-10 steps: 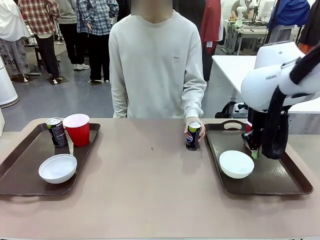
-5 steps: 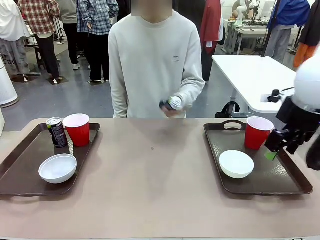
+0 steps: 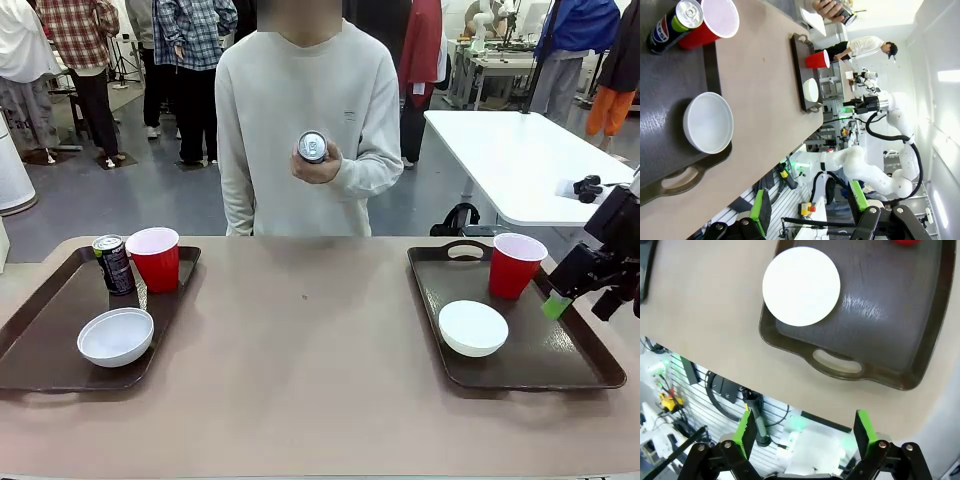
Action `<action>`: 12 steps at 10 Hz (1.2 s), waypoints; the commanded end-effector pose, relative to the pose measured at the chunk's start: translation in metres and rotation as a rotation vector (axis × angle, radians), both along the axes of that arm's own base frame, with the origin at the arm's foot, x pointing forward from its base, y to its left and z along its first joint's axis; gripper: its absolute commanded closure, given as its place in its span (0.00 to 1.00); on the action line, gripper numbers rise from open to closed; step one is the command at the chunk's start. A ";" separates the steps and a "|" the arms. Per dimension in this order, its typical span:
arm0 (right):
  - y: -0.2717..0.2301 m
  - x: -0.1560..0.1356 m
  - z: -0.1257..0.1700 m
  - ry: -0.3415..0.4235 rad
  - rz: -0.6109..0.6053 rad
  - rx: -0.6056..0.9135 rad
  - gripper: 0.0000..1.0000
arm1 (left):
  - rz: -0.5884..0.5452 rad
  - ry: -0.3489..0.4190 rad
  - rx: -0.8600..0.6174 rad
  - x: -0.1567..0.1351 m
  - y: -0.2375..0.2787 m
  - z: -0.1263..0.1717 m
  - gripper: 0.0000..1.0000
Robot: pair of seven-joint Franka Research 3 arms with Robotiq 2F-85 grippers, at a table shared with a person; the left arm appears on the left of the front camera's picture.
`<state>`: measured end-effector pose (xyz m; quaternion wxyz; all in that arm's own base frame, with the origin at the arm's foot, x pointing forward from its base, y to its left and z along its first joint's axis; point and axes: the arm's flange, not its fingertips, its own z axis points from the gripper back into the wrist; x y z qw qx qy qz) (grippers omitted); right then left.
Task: Prepare tableware on both trays.
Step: Pick up a Picnic Bowl from the table and place it on a Handle tray.
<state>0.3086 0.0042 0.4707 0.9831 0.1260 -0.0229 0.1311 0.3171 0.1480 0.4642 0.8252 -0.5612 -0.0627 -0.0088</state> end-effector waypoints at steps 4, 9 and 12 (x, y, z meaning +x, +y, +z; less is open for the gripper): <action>-0.015 -0.016 0.026 0.101 0.347 0.704 0.00 | 0.002 0.003 0.000 -0.001 0.001 0.002 0.18; -0.109 -0.070 0.029 0.105 0.164 1.246 0.00 | 0.002 0.003 0.000 -0.001 0.001 0.002 0.18; -0.149 -0.077 0.012 0.152 0.088 1.169 0.00 | 0.002 0.003 0.000 -0.001 0.001 0.002 0.18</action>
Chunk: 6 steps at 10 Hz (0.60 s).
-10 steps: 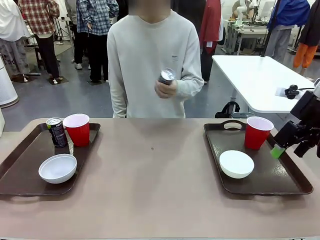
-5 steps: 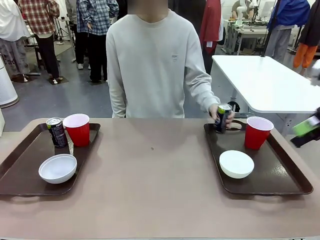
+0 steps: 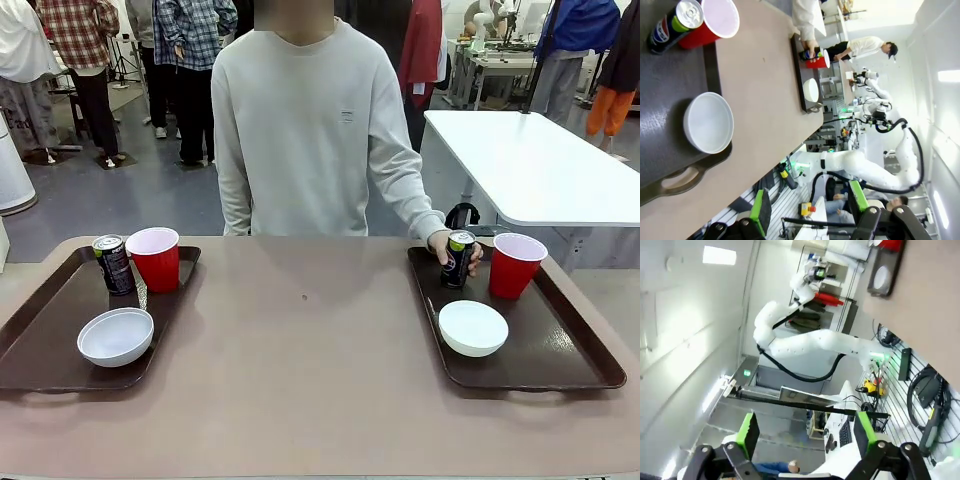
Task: Prepare tableware on both trays.
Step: Pick up a Picnic Bowl from the table and place it on a Handle tray.
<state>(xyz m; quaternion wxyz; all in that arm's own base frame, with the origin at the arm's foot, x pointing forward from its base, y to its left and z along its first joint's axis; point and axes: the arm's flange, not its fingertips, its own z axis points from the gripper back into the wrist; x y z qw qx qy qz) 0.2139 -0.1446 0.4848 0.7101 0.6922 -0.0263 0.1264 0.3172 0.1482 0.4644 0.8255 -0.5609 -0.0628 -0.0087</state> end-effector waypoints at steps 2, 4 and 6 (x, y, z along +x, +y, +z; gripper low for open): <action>0.014 0.000 0.009 -0.052 0.031 0.009 0.00 | 0.002 0.003 -0.001 -0.001 0.001 0.002 0.18; 0.014 0.000 0.009 -0.052 0.031 0.009 0.00 | 0.002 0.003 -0.001 -0.001 0.001 0.002 0.18; 0.014 0.000 0.009 -0.052 0.031 0.009 0.00 | 0.002 0.003 -0.001 -0.001 0.001 0.002 0.18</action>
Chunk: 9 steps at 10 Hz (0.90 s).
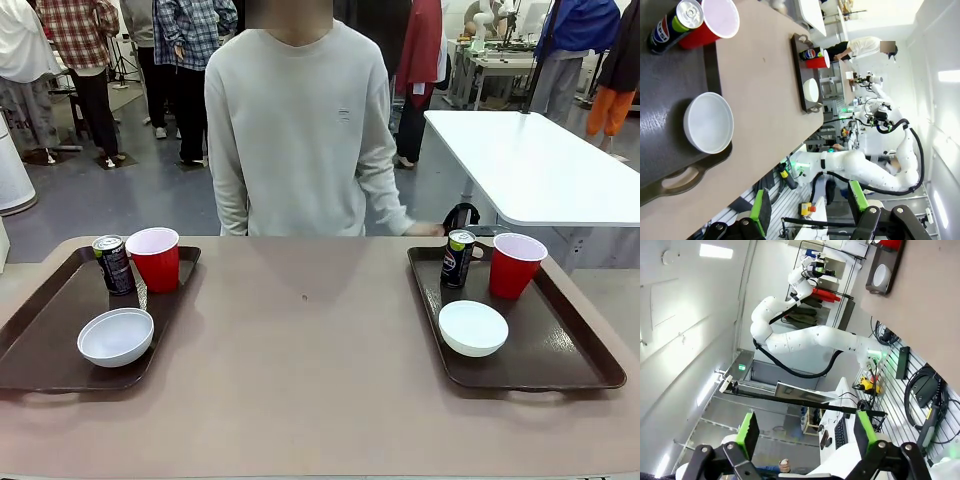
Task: Prepare tableware on both trays.
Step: Pick up a Picnic Bowl from the table and place it on a Handle tray.
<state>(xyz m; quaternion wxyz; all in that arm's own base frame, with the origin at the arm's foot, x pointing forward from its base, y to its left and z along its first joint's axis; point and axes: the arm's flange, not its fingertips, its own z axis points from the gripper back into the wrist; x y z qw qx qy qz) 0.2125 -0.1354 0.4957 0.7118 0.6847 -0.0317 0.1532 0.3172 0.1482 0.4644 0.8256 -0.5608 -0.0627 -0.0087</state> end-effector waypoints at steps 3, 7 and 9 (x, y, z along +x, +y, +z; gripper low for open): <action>0.005 0.001 -0.002 -0.005 0.001 0.022 0.00 | 0.002 0.003 -0.001 -0.001 0.001 0.002 0.18; 0.005 0.001 -0.002 -0.005 0.001 0.022 0.00 | 0.002 0.003 -0.001 -0.001 0.001 0.002 0.18; 0.005 0.001 -0.002 -0.005 0.001 0.022 0.00 | 0.002 0.003 -0.001 -0.001 0.001 0.002 0.18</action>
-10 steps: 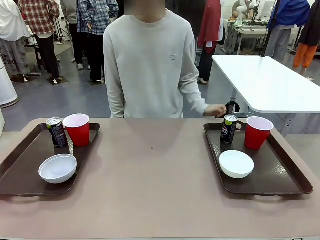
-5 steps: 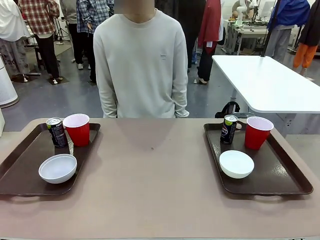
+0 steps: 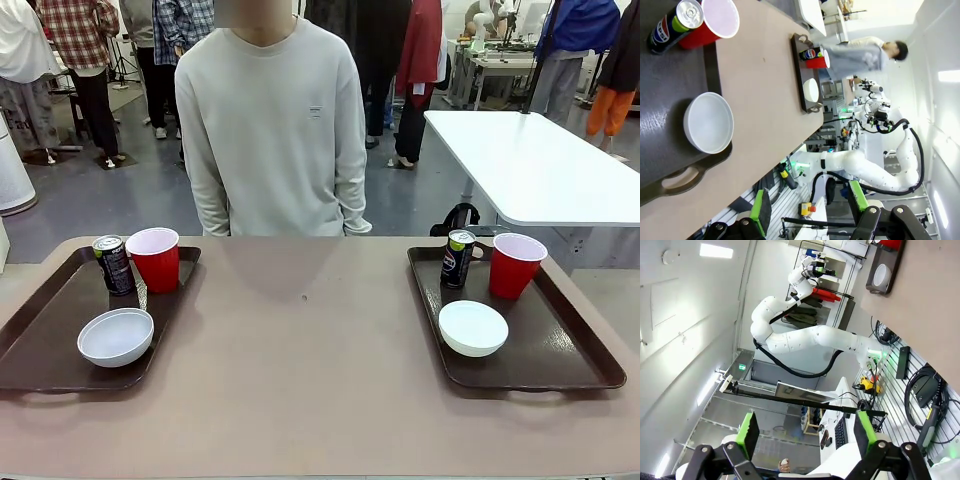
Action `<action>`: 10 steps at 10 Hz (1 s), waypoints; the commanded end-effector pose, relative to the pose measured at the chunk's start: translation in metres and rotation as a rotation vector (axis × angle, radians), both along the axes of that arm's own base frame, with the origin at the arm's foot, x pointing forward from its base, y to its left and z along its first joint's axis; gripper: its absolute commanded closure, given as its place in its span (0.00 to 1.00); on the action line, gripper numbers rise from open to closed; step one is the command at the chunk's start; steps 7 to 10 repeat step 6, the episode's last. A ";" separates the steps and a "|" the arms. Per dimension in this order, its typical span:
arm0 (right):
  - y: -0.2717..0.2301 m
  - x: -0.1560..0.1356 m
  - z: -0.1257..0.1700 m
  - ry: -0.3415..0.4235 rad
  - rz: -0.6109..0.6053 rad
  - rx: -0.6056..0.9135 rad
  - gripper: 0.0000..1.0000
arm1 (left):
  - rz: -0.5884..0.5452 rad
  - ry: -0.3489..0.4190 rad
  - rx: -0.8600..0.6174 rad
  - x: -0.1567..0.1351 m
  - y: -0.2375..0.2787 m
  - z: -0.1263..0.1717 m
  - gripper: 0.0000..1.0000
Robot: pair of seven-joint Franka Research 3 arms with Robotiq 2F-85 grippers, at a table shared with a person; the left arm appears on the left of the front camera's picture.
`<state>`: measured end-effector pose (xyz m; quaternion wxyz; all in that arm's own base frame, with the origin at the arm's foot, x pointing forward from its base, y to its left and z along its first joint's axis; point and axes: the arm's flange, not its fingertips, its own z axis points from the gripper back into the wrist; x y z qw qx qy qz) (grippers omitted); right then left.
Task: Prepare tableware on both trays.
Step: Pick up a Picnic Bowl from the table and place it on a Handle tray.
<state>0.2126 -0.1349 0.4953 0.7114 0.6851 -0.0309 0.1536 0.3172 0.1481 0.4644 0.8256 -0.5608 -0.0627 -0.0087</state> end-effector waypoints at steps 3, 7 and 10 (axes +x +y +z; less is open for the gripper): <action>0.005 0.001 -0.001 -0.006 0.000 0.022 0.00 | 0.002 0.003 -0.001 -0.001 0.001 0.002 0.18; 0.005 0.001 -0.001 -0.006 0.000 0.022 0.00 | 0.002 0.003 -0.001 -0.001 0.001 0.002 0.18; 0.005 0.001 -0.001 -0.006 0.000 0.022 0.00 | 0.002 0.003 -0.001 -0.001 0.001 0.002 0.18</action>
